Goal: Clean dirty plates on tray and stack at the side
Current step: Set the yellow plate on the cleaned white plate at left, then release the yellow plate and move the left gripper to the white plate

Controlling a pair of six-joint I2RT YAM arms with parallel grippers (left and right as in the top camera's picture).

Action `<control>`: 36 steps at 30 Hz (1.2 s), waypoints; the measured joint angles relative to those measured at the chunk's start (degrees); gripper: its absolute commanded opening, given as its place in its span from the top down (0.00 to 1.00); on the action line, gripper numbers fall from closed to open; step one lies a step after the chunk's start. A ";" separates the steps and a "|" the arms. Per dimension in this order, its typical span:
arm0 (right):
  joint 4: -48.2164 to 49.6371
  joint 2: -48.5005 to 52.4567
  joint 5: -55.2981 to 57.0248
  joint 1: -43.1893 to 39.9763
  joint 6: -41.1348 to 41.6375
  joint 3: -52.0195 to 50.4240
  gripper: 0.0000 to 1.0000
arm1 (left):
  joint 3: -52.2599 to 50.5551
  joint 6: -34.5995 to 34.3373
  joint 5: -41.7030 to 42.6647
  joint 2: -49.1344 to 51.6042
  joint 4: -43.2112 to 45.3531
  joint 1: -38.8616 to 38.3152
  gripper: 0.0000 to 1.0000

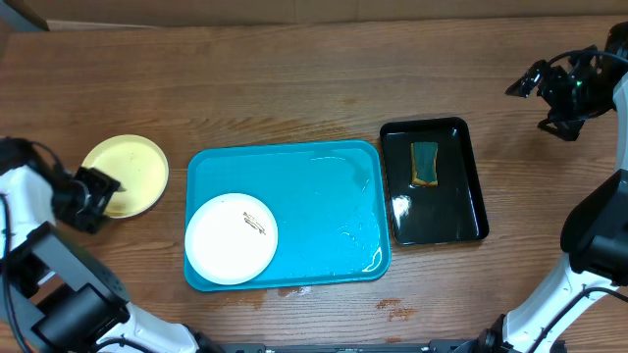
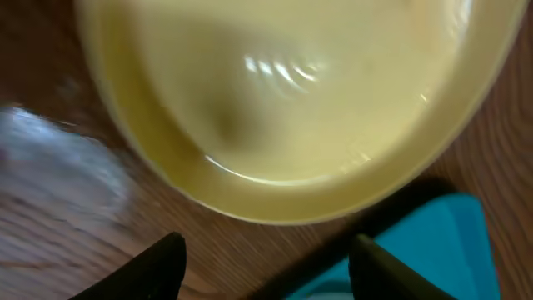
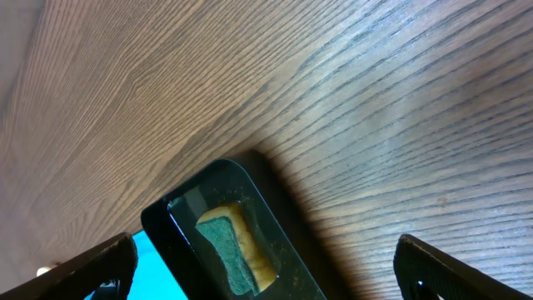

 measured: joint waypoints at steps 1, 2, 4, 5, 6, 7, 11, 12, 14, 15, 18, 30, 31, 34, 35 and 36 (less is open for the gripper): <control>0.00 0.00 -0.02 0.00 0.00 0.00 0.00 | 0.00 0.00 0.61 -0.22 -0.46 -1.64 0.39; 0.00 0.00 0.00 0.00 0.00 0.00 0.00 | 0.00 0.00 0.94 -0.57 -1.05 -3.82 0.40; 0.00 0.00 0.00 0.00 0.00 0.00 0.00 | 0.00 0.00 1.27 -1.53 -1.95 -9.14 0.40; 0.02 0.00 0.00 0.00 0.00 0.00 0.00 | 0.00 -0.02 0.81 -1.88 -2.40 -11.85 0.40; 0.02 0.00 0.00 0.00 -0.02 0.00 0.00 | 0.00 -0.09 0.31 -2.23 -3.10 -14.88 0.40; 0.02 0.00 -0.02 0.00 0.00 0.00 0.00 | 0.00 -0.24 -0.59 -2.51 -3.91 -17.84 0.41; 0.00 0.00 0.00 0.00 0.00 0.00 0.00 | -0.02 -1.05 -5.60 -2.67 -8.85 -30.05 0.44; 0.00 0.00 0.00 0.00 0.00 0.00 0.00 | 0.00 -1.42 -6.62 -2.67 -9.81 -31.78 0.45; 0.02 0.00 0.00 0.00 0.00 0.00 0.00 | -0.02 -2.27 -9.11 -2.69 -12.15 -35.17 0.46; -0.02 0.00 0.00 0.00 0.02 0.00 0.00 | -0.02 -2.64 -10.08 -2.73 -13.09 -36.20 0.48; 0.04 0.00 0.00 0.00 -0.02 0.00 0.00 | -0.09 -3.65 -12.48 -3.34 -16.55 -37.83 0.53; 0.02 0.00 -0.02 0.00 0.00 0.00 0.00 | -16.11 -8.15 -15.63 -20.22 -15.34 -37.64 0.64; 0.00 0.00 -0.02 0.00 0.00 0.00 0.00 | -17.73 -8.68 -16.20 -21.38 -14.53 -37.33 0.67; 0.00 0.00 -0.02 0.00 0.00 0.00 0.00 | -23.28 -10.54 -17.92 -24.15 -9.31 -35.23 0.65; 0.04 0.00 0.02 0.02 0.00 0.00 0.00 | -24.48 -10.82 -18.21 -24.26 -8.59 -34.36 0.65; 0.00 0.00 0.00 0.00 0.02 0.00 0.00 | -25.75 -11.04 -18.40 -24.24 -7.54 -33.16 0.65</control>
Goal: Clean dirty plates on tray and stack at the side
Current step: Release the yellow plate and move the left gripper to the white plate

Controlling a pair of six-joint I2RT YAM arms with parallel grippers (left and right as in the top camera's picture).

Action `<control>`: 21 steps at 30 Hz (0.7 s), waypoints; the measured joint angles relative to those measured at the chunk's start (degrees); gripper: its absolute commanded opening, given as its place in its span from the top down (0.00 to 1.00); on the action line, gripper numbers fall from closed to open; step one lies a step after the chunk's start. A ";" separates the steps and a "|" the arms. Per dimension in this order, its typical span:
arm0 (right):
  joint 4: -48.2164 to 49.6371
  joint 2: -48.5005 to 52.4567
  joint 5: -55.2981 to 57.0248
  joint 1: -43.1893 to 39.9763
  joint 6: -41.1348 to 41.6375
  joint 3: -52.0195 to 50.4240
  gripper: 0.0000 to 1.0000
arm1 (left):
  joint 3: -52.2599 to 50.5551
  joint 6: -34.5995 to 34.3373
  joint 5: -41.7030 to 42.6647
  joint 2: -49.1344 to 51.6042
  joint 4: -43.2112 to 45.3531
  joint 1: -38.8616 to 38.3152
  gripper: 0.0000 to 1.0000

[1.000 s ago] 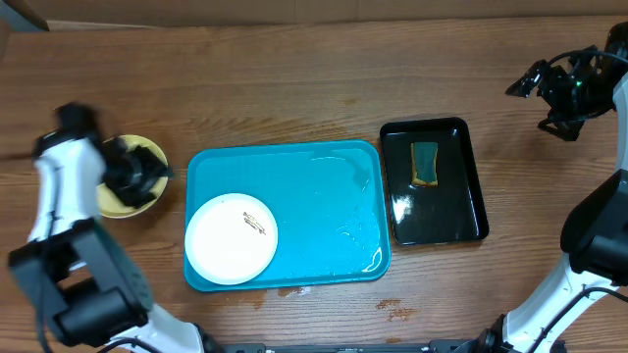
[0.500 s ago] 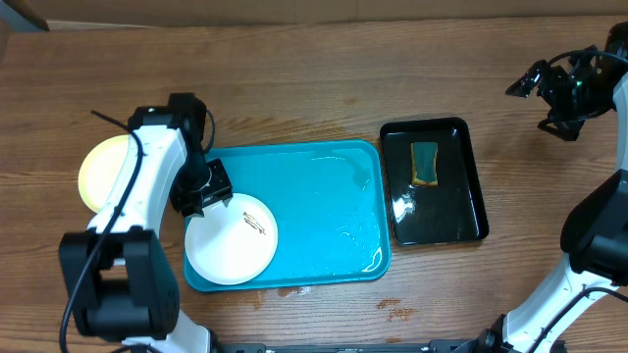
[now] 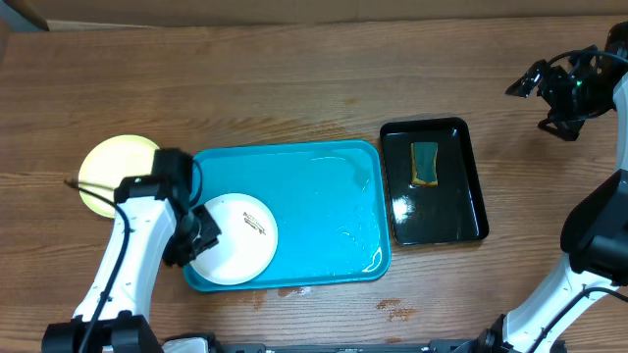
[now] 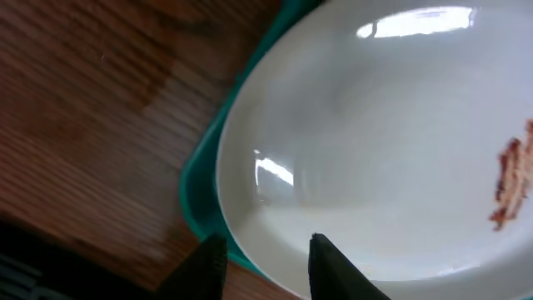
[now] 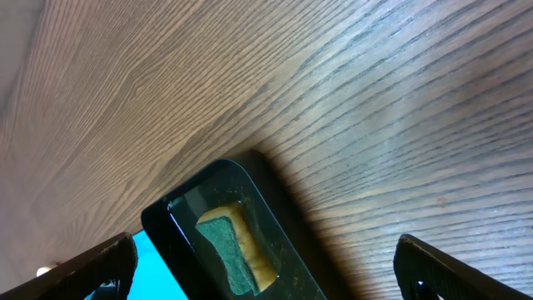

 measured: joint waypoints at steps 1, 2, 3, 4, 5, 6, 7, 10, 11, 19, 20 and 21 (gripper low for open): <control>0.02 0.00 -0.02 0.00 -0.02 0.00 0.00 | -1.14 -0.02 -0.13 0.00 1.27 1.14 0.65; -0.02 0.00 0.00 0.00 -0.02 0.00 0.00 | -2.38 -0.02 -0.28 0.04 2.43 2.62 0.65; 0.02 0.00 0.00 0.02 -0.02 0.00 0.00 | -3.13 0.02 -0.39 0.04 3.04 3.67 0.65; 0.00 0.00 0.00 0.02 -0.02 0.00 0.00 | -3.93 0.04 -0.55 0.04 4.07 5.16 0.64; 0.00 0.00 0.00 0.00 -0.02 0.00 0.00 | -4.57 0.22 -0.57 0.04 5.01 6.47 0.64; 0.02 0.00 0.02 0.00 -0.02 0.00 0.00 | -5.01 0.35 -0.57 0.04 5.79 7.58 0.63; -0.02 0.00 -0.02 0.00 -0.02 0.00 0.00 | -5.35 0.57 -0.55 0.04 6.43 8.44 0.63; 0.00 0.00 0.00 0.00 -0.04 0.00 0.00 | -6.38 1.81 0.15 0.04 8.48 9.01 0.63; 0.00 0.00 -0.02 0.00 -0.02 0.00 0.00 | -6.84 2.01 0.57 0.04 9.22 8.96 0.64; -0.02 0.00 0.00 0.02 -0.02 0.00 0.00 | -10.73 3.48 2.16 0.00 13.35 8.85 0.78; 0.00 0.00 0.00 0.00 -0.02 0.00 0.00 | -10.84 3.61 2.78 0.00 13.81 8.85 0.80; 0.02 0.00 0.00 0.00 -0.02 0.00 0.00 | -10.97 4.04 3.32 0.00 14.12 8.85 0.82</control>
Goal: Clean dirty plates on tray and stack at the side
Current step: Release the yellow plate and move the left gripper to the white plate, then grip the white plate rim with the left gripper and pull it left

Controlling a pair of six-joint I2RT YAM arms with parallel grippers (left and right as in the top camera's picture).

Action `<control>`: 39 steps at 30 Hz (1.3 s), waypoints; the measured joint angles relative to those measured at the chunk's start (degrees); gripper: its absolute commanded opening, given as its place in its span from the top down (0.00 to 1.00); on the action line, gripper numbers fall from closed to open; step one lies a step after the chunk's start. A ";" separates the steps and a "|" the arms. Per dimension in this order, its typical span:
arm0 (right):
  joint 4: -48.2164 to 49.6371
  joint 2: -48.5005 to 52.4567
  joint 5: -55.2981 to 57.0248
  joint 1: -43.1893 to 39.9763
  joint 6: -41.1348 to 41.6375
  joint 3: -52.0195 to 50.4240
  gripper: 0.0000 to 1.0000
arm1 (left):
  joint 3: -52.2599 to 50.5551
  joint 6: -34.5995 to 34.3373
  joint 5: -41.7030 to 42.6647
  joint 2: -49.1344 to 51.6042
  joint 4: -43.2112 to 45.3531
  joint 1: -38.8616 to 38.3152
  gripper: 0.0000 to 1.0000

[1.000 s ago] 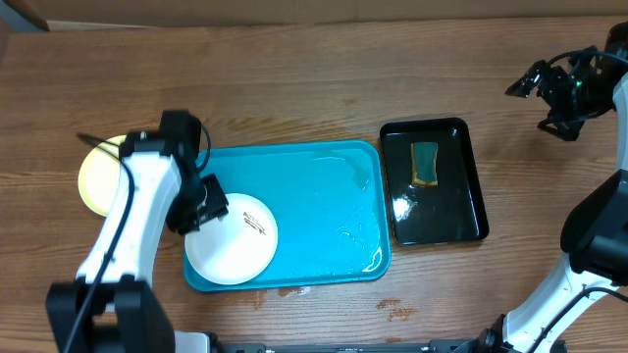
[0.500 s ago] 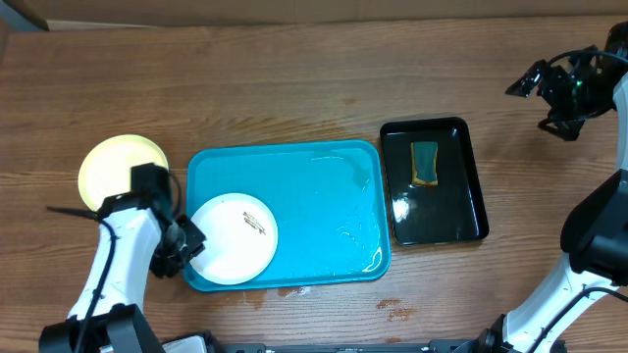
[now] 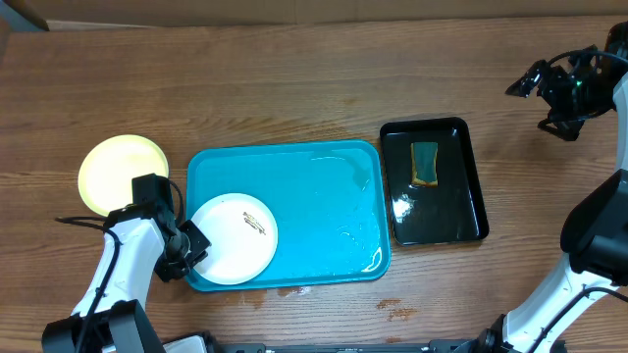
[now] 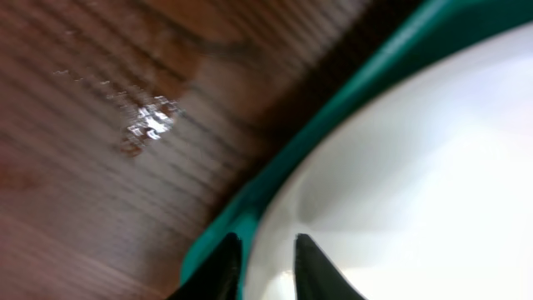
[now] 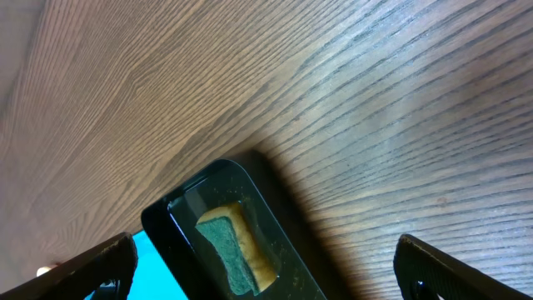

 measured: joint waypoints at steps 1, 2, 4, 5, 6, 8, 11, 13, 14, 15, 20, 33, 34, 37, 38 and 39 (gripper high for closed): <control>-0.02 0.00 0.00 0.02 0.00 0.00 0.00 | -0.09 0.37 0.72 0.00 0.39 0.00 0.82; 0.00 0.00 0.00 0.02 0.00 0.00 0.00 | -0.20 0.70 1.64 0.00 0.85 0.00 0.82; -0.02 0.00 0.00 0.00 0.00 0.00 0.00 | -0.28 1.16 3.52 0.00 1.75 0.00 0.84; -0.02 0.00 0.00 0.00 -0.02 0.00 0.00 | -0.31 1.49 4.39 0.00 2.16 0.00 0.85; 0.00 0.00 0.00 0.00 0.00 0.00 0.00 | -0.31 1.70 5.44 0.00 2.91 0.00 0.86; 0.00 0.00 0.00 0.00 0.00 0.00 0.00 | -0.35 2.08 7.08 0.00 4.31 0.00 0.87; 0.00 0.00 0.00 0.00 0.00 0.00 0.00 | -0.37 2.54 9.68 0.00 7.19 -0.02 0.89; -0.02 0.00 0.00 0.00 -0.02 0.00 0.00 | -0.42 3.06 11.47 0.00 9.35 -0.50 0.90; -0.04 0.00 0.00 0.00 0.00 0.00 0.00 | -0.42 3.45 12.59 0.00 10.93 -1.27 0.90; 0.00 0.00 0.00 0.00 0.00 0.00 0.00 | -0.42 3.58 13.20 0.00 11.63 -1.75 0.90; 0.00 0.00 -0.02 0.02 0.00 0.00 0.00 | -0.55 3.85 15.91 0.00 18.67 -8.17 0.89; -0.02 0.00 -0.02 0.00 -0.02 0.00 0.00 | 0.17 2.58 16.24 0.04 23.28 -18.88 0.70; 0.00 0.00 0.00 0.00 0.00 0.00 0.00 | 1.07 2.71 15.63 0.04 20.72 -18.91 0.68; -0.02 0.00 0.00 0.02 0.00 0.00 0.00 | 5.79 3.82 12.76 0.04 12.90 -18.91 0.66; 0.00 0.00 0.00 0.00 0.00 0.00 0.00 | 8.20 4.07 11.45 0.04 10.14 -18.91 0.66; -0.02 0.00 0.00 0.00 0.00 0.00 0.00 | 10.29 4.28 10.08 0.04 8.20 -18.91 0.66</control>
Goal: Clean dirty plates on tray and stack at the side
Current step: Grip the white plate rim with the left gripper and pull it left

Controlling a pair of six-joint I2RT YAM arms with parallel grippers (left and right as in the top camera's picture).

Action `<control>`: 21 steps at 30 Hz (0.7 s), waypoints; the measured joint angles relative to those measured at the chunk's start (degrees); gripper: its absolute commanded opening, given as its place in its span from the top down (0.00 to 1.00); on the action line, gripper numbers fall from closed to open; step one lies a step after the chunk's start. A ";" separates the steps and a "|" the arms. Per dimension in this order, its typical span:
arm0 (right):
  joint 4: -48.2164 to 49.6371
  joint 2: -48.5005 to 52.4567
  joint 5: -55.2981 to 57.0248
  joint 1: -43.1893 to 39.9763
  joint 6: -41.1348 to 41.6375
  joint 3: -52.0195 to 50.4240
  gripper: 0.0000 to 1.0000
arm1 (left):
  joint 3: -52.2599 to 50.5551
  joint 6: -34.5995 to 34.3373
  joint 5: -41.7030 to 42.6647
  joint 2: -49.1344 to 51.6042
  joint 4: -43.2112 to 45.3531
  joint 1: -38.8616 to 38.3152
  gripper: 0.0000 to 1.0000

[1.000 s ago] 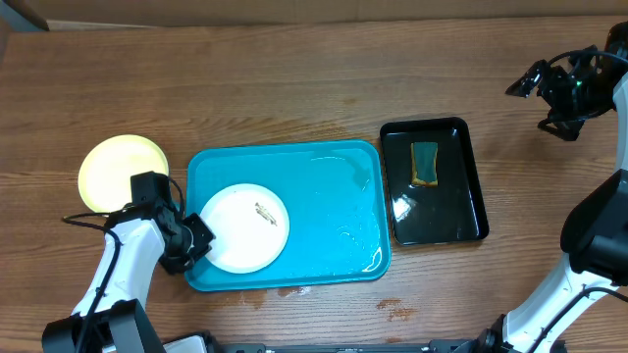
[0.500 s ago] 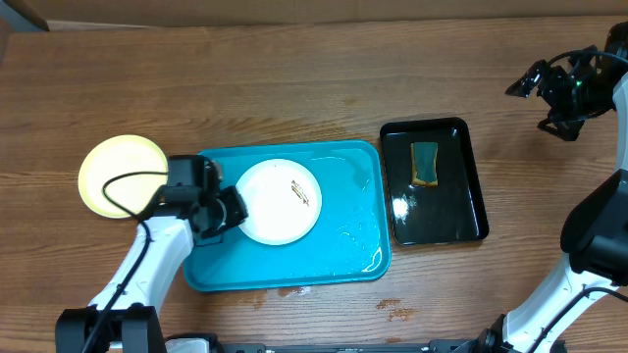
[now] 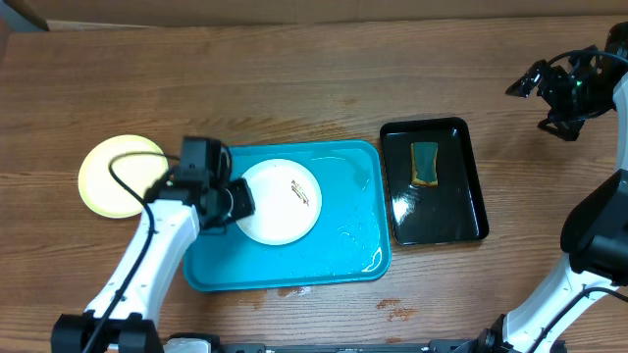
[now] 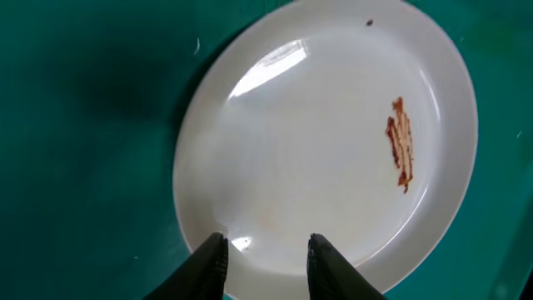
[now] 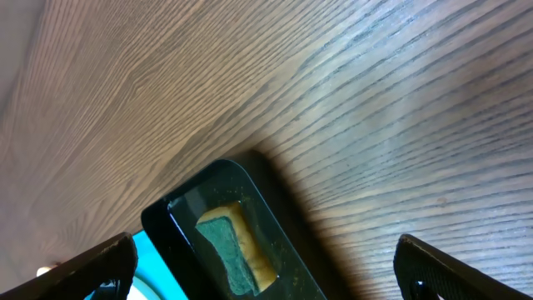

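A white plate [image 3: 287,201] with a red-brown smear [image 4: 402,156] is over the back left part of the blue tray [image 3: 334,250]. Its left side looks slightly raised. My left gripper [image 3: 235,202] is shut on its left rim, and in the left wrist view the fingers [image 4: 210,262] straddle the near rim. A yellow plate [image 3: 106,181] lies on the table left of the tray. My right gripper [image 3: 540,103] hangs wide open at the far right, holding nothing; in its own view the gripper [image 5: 266,246] looks down on the sponge.
A black tray [image 3: 439,224] right of the blue tray holds a green and yellow sponge [image 3: 424,163], also seen as the sponge [image 5: 235,248] in the right wrist view. Water streaks glisten on the blue tray's right half. Bare wood surrounds both trays.
The white plate has gone from the tray's front left corner to its back left middle, with my left gripper on its rim. The right arm has not moved.
My left gripper was open beside the yellow plate on the table. It then stood at the white plate's left rim in the tray's front left corner, and narrowed there. Now the plate sits further back and right on the tray, held by that gripper.
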 measured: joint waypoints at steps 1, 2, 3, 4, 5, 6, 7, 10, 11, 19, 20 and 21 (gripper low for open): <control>-0.02 0.00 0.00 0.02 -0.02 0.00 0.00 | 1.33 0.22 -0.74 0.00 -0.74 0.02 0.66; 0.02 0.00 0.00 0.00 0.00 0.00 0.00 | 2.40 0.44 -1.66 0.00 -1.18 0.02 0.67; 0.00 0.00 0.00 0.00 0.02 0.00 0.00 | 2.99 0.66 -2.51 0.00 -1.53 0.02 0.67; 0.02 0.00 0.00 0.00 0.02 0.00 0.00 | 3.13 0.76 -3.23 0.00 -1.75 0.02 0.67; 0.02 0.00 0.00 0.02 0.00 0.00 0.00 | 3.10 0.85 -3.89 0.00 -2.14 0.02 0.67; 0.02 0.00 -0.02 0.00 0.02 0.00 0.00 | 2.99 0.87 -4.26 0.11 -2.34 0.02 0.67; 0.02 0.00 0.00 0.00 0.00 0.00 0.00 | 2.84 0.87 -4.66 0.20 -2.27 0.00 0.66; -0.02 0.00 -0.02 0.00 0.02 0.00 0.00 | 2.34 0.87 -5.40 1.57 -2.29 0.02 0.67; 0.00 0.00 0.00 0.00 0.02 0.00 0.00 | 2.34 0.87 -5.46 2.29 -2.27 0.02 0.67; 0.00 0.00 -0.02 0.00 0.00 0.00 0.00 | 2.01 1.27 -6.03 13.70 1.11 0.02 0.77; 0.00 0.00 0.00 0.00 0.00 0.00 0.00 | 1.92 1.51 -6.03 14.78 1.64 0.02 0.79; 0.02 0.00 0.00 0.00 0.00 0.00 0.00 | 1.90 1.95 -5.88 15.37 2.16 0.02 0.80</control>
